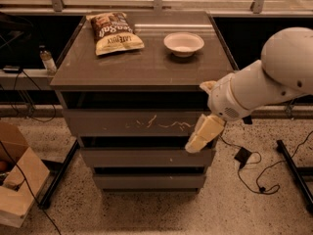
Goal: Open top drawer
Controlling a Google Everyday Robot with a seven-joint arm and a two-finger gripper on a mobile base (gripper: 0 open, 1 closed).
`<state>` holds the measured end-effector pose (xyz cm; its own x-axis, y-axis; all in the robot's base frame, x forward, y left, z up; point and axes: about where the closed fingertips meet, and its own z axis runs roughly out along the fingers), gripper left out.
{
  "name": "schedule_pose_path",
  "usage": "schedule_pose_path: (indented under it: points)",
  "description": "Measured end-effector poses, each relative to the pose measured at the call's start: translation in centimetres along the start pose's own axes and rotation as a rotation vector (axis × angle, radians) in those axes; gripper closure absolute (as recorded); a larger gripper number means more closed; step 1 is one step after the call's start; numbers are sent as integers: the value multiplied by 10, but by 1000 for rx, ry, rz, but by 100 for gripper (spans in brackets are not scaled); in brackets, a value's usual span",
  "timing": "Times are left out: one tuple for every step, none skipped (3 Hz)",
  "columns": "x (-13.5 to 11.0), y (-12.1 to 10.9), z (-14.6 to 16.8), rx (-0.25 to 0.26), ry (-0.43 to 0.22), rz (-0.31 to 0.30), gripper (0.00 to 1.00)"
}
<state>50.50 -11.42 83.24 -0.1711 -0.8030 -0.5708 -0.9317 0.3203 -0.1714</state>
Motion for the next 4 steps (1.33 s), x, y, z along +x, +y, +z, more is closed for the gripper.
schedule_pose_path:
  points:
    - [4, -10, 49, -40, -63, 22, 0]
    - [8, -21, 95, -81, -100, 52, 0]
    - [14, -30, 134, -121, -127, 89, 0]
    - [18, -43, 168, -153, -134, 112, 0]
